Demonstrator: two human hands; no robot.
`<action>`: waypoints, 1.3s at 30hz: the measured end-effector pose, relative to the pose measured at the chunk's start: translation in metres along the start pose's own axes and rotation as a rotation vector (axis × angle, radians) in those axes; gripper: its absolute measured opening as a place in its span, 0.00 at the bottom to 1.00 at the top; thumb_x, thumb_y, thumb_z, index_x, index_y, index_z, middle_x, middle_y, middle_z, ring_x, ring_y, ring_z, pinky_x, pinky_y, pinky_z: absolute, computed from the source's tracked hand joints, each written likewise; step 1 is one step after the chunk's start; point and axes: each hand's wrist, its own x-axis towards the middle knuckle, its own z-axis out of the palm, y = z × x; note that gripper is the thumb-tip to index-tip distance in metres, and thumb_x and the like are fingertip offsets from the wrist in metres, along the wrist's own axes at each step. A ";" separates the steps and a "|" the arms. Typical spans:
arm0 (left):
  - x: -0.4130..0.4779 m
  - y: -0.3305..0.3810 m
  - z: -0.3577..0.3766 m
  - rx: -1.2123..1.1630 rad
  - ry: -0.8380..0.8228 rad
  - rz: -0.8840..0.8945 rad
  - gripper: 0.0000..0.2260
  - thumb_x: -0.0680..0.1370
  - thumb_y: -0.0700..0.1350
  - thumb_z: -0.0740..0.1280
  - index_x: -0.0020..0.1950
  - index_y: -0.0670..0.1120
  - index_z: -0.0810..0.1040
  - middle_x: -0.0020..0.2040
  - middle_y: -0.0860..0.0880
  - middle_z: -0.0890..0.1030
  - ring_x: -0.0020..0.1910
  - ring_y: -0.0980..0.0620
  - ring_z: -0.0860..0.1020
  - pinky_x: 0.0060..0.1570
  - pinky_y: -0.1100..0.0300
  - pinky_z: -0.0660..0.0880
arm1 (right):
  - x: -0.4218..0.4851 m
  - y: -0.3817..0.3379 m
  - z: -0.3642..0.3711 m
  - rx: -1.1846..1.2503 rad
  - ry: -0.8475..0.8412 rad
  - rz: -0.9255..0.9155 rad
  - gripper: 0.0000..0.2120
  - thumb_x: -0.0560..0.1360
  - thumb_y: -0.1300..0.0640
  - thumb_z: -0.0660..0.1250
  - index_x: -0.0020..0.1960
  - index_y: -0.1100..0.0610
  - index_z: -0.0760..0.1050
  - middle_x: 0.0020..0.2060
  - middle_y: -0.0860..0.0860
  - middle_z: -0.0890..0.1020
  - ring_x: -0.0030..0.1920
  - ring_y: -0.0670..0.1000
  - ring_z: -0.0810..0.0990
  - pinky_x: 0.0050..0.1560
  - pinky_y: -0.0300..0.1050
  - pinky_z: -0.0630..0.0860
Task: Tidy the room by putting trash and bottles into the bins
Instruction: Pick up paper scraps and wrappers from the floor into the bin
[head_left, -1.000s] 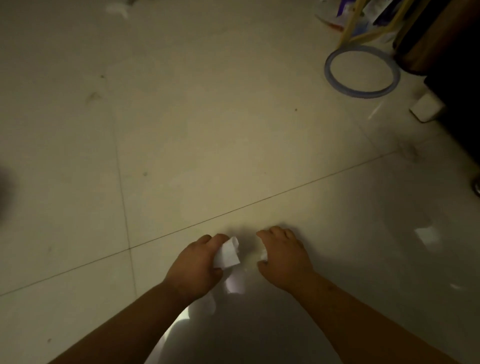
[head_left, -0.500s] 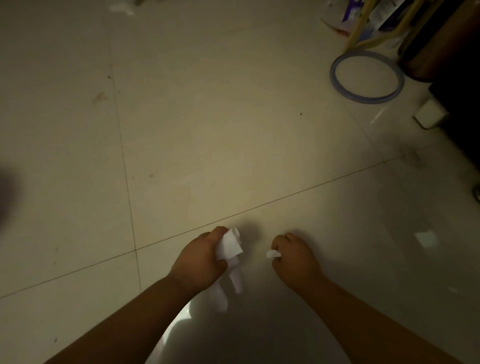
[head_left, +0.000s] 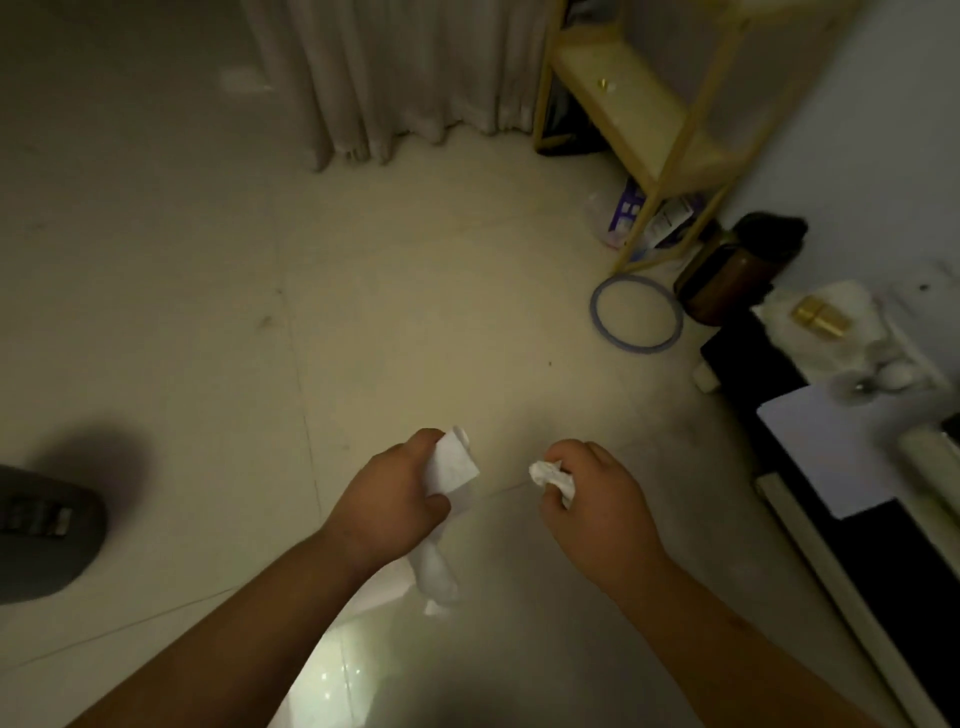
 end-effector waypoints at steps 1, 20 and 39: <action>-0.014 0.026 -0.031 -0.010 0.017 0.010 0.28 0.67 0.47 0.66 0.67 0.57 0.66 0.49 0.53 0.79 0.46 0.50 0.78 0.42 0.57 0.73 | 0.000 -0.028 -0.030 0.002 0.011 -0.005 0.15 0.68 0.63 0.71 0.51 0.50 0.76 0.45 0.48 0.78 0.44 0.52 0.78 0.43 0.49 0.77; -0.334 0.236 -0.340 -0.064 0.584 -0.190 0.32 0.69 0.44 0.64 0.69 0.67 0.63 0.57 0.56 0.79 0.51 0.52 0.80 0.47 0.53 0.79 | -0.056 -0.391 -0.278 0.099 -0.090 -0.507 0.15 0.68 0.61 0.68 0.47 0.42 0.73 0.44 0.40 0.76 0.43 0.42 0.76 0.38 0.33 0.70; -0.937 0.153 -0.227 -0.306 1.280 -0.997 0.30 0.67 0.47 0.63 0.67 0.68 0.67 0.57 0.58 0.80 0.52 0.56 0.79 0.46 0.64 0.75 | -0.489 -0.673 -0.120 0.159 -0.848 -1.266 0.11 0.71 0.59 0.69 0.47 0.44 0.74 0.42 0.39 0.76 0.43 0.41 0.76 0.40 0.36 0.74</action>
